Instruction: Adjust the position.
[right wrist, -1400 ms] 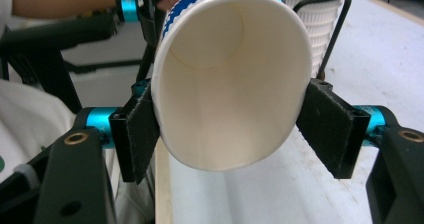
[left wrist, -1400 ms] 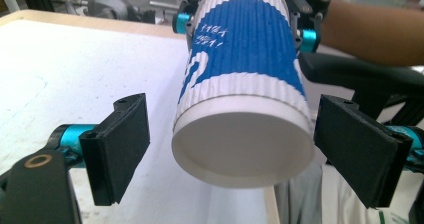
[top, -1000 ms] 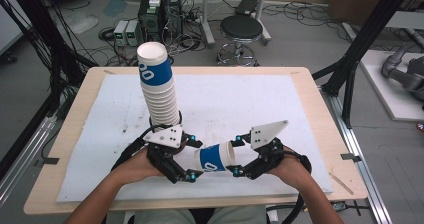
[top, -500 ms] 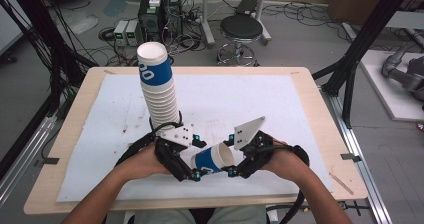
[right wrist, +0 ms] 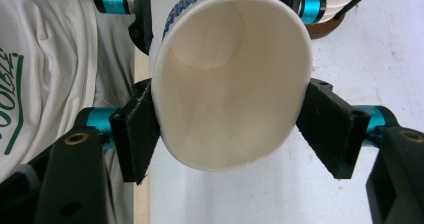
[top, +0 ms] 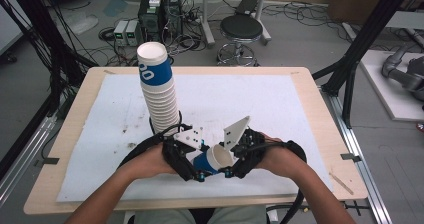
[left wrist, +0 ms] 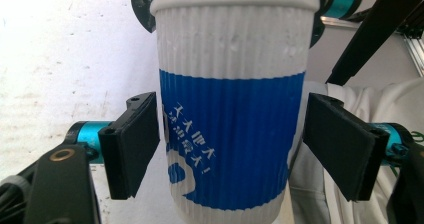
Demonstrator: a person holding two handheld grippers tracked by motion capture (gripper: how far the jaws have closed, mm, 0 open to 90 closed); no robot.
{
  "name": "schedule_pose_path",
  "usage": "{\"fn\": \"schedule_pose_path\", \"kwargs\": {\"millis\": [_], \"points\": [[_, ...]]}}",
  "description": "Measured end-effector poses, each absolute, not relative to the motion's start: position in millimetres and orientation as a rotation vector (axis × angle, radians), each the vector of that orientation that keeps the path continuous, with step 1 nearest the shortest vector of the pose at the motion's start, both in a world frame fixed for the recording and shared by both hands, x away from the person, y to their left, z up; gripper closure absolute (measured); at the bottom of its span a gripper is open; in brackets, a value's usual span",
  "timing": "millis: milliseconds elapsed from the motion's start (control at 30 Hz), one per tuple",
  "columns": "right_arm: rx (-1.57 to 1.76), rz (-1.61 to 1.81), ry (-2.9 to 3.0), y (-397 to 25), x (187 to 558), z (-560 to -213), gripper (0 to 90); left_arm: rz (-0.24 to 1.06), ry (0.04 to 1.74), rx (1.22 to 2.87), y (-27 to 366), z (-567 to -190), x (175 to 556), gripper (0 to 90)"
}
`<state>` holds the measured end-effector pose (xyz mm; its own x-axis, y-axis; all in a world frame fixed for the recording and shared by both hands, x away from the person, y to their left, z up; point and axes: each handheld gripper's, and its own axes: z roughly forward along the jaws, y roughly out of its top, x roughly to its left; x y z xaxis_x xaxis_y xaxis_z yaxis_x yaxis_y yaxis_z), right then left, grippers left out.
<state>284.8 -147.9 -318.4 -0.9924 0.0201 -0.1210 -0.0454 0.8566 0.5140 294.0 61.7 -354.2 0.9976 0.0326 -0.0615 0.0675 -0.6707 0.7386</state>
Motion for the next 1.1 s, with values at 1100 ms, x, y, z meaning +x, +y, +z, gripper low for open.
{"fn": "schedule_pose_path", "kwargs": {"millis": [1100], "points": [[0.331,1.456,2.61,-197.7,282.6,-327.6,19.2,0.006,0.172,2.029,104.1,-370.2,290.0,29.7]]}}
